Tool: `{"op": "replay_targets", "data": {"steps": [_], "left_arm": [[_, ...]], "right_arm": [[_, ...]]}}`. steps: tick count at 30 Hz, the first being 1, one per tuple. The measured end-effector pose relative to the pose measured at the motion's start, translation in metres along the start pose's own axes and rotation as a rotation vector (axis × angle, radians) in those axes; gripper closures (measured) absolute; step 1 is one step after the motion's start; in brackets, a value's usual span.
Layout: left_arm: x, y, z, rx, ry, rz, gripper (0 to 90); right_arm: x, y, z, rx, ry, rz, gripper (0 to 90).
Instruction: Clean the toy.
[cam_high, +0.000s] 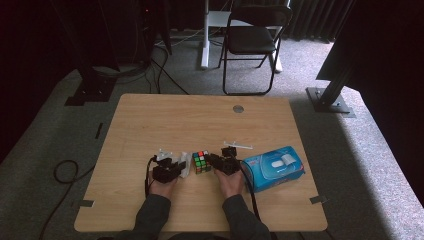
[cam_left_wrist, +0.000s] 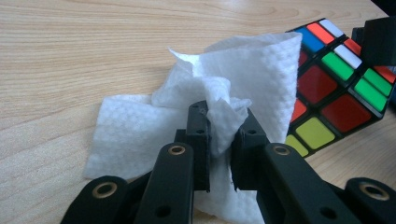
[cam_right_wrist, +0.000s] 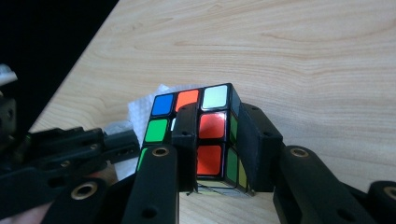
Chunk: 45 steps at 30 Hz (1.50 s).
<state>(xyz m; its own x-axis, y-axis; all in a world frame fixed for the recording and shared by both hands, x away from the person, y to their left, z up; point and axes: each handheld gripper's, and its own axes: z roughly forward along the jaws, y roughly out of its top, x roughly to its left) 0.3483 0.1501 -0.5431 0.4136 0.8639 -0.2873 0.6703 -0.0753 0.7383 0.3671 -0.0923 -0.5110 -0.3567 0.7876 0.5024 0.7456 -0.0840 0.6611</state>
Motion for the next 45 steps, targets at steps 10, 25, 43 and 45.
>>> {"op": "replay_targets", "data": {"steps": [10, 25, 43, 45], "left_arm": [[-0.001, 0.000, 0.001, 0.006, 0.003, 0.011, 80.4], [-0.001, 0.004, 0.002, -0.002, -0.018, 0.007, 80.4], [-0.015, 0.034, -0.005, -0.085, -0.059, 0.029, 80.6], [-0.016, 0.037, -0.006, -0.093, -0.061, 0.031, 80.6]], "right_arm": [[-0.022, 0.004, -0.012, -0.016, -0.007, 0.096, 80.1], [-0.020, 0.001, -0.019, -0.040, -0.103, 0.025, 71.5], [-0.006, 0.001, -0.010, -0.015, -0.056, -0.006, 66.0], [-0.007, 0.002, -0.010, -0.013, -0.052, -0.007, 65.9]]}}
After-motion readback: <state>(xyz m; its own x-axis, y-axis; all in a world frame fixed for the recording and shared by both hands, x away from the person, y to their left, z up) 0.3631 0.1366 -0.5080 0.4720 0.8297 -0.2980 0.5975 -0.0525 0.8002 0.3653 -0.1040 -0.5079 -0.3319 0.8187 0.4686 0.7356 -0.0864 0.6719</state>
